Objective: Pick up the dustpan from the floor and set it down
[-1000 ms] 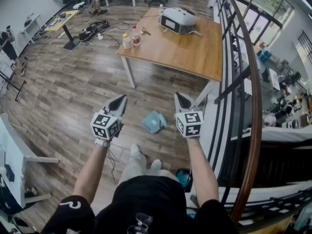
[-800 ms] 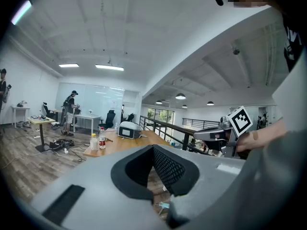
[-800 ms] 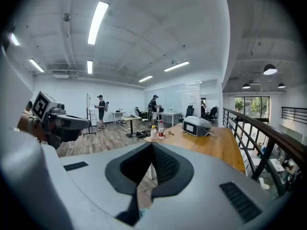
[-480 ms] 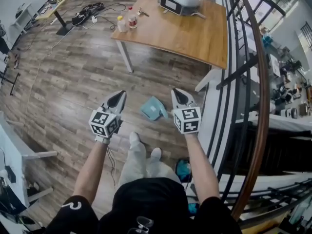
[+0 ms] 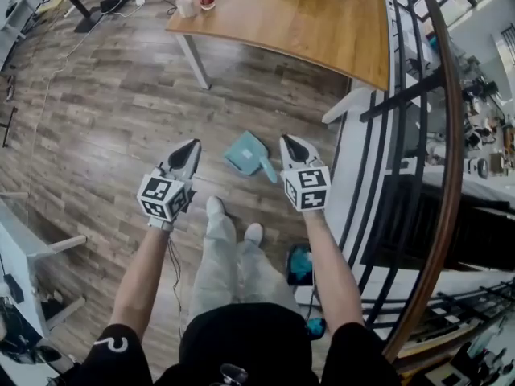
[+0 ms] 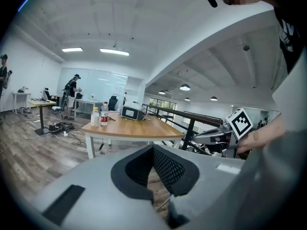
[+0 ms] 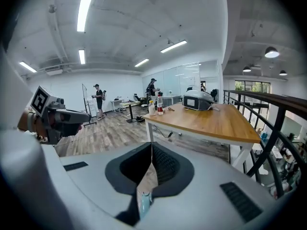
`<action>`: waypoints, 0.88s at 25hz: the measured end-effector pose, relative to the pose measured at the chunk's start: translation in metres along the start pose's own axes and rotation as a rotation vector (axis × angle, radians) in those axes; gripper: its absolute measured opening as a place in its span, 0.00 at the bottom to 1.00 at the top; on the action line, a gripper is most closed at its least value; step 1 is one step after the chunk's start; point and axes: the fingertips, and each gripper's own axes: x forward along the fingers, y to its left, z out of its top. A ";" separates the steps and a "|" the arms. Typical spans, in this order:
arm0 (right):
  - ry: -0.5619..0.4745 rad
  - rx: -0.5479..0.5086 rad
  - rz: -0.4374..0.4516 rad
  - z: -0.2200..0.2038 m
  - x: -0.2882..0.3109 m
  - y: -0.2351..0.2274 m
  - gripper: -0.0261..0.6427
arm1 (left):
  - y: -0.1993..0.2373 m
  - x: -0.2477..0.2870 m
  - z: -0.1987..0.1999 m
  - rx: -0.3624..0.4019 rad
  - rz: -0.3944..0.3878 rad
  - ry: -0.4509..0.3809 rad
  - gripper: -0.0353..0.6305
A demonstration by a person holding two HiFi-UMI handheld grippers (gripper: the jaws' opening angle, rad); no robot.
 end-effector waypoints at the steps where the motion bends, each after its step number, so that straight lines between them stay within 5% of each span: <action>1: 0.008 0.003 0.000 -0.009 0.006 0.000 0.03 | 0.003 0.003 -0.009 -0.005 -0.003 0.006 0.05; 7: 0.071 0.030 0.052 -0.062 0.044 0.006 0.05 | 0.019 0.026 -0.051 -0.047 -0.013 0.028 0.05; 9: 0.099 0.044 0.078 -0.084 0.057 0.008 0.21 | 0.021 0.033 -0.064 -0.057 -0.018 0.036 0.05; 12: 0.157 0.050 0.100 -0.119 0.074 0.015 0.31 | 0.026 0.037 -0.081 -0.075 -0.022 0.044 0.05; 22: 0.367 0.059 0.081 -0.231 0.116 0.026 0.43 | 0.049 0.039 -0.125 -0.105 -0.015 0.065 0.05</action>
